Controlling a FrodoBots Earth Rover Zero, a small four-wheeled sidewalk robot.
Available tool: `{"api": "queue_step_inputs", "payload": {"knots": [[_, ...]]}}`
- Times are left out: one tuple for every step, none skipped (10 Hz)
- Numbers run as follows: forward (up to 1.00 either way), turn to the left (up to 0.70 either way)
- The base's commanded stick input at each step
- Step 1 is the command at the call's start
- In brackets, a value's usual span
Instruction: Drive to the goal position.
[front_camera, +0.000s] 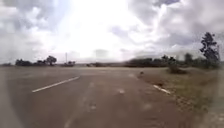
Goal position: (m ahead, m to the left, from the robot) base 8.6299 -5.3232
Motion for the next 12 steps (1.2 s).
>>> {"api": "queue_step_inputs", "payload": {"knots": [[1.00, 0.00], [1.00, 0.00], [1.00, 0.00], [1.00, 0.00], [1.00, 0.00], [1.00, 0.00], [1.00, 0.00], [1.00, 0.00], [1.00, 0.00], [1.00, 0.00], [1.00, 0.00], [1.00, 0.00]]}}
